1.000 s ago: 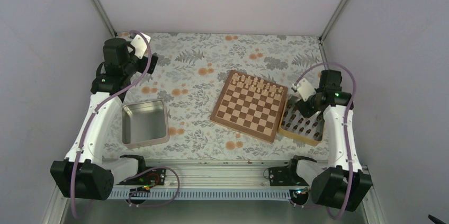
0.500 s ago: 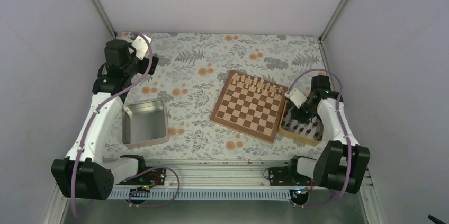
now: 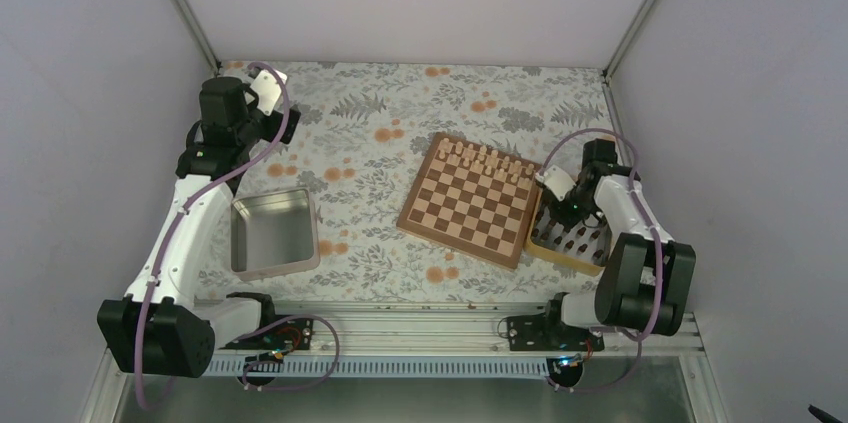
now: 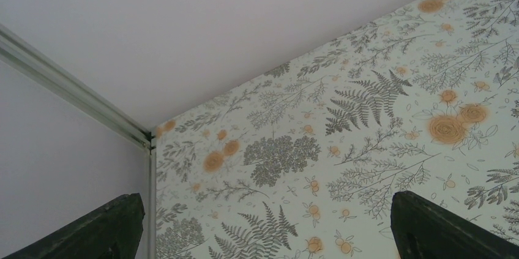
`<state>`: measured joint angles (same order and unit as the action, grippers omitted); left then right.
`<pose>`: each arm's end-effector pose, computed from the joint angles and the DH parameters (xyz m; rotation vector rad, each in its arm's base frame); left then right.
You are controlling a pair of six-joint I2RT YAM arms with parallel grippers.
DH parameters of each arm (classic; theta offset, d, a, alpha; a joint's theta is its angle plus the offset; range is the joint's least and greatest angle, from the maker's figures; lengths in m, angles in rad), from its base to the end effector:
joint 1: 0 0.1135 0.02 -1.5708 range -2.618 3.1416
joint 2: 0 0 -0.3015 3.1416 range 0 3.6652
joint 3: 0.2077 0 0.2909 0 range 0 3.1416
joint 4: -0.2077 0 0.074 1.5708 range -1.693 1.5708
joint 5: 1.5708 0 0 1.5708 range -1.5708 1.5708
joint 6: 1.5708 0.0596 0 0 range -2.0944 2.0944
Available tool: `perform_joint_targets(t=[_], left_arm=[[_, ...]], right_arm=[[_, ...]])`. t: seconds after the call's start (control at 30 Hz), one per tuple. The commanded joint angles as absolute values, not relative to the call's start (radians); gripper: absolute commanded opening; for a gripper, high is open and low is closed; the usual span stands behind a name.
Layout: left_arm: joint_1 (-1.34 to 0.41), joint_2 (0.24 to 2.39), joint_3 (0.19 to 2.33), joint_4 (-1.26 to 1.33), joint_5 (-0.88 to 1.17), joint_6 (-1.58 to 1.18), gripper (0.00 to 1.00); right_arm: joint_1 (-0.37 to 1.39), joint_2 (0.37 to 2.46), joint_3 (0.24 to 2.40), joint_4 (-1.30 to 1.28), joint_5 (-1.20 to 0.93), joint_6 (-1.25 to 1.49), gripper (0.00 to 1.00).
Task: Set up the chess pieces on the board
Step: Pick up the chess piece from the storage box.
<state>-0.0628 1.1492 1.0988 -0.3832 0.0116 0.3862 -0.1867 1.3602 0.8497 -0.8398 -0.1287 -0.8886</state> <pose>0.3045 -0.0198 0.3780 0.4547 1.9576 0.1952 0.2606 -0.0414 0.1917 -1.0118 2.7037 -0.0039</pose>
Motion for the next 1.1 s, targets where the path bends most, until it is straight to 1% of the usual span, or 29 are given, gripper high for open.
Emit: perform_joint_targets(t=[0.0, 0.57, 0.83, 1.07], left_arm=[[-0.058, 1.135, 1.092, -0.376, 0.027, 0.396, 1.0], [-0.058, 1.144, 1.084, -0.372, 0.04, 0.408, 1.0], [-0.058, 1.137, 1.087, -0.379, 0.045, 0.409, 1.0], [-0.059, 1.126, 1.091, -0.385, 0.037, 0.411, 1.0]], right_arm=[[-0.201, 1.377, 0.843, -0.813, -0.116, -0.884, 0.26], [-0.205, 1.422, 0.817, -0.8, -0.122, -0.879, 0.23], [-0.206, 1.45, 0.812, -0.785, -0.12, -0.868, 0.17], [-0.206, 1.418, 0.827, -0.792, -0.115, -0.86, 0.08]])
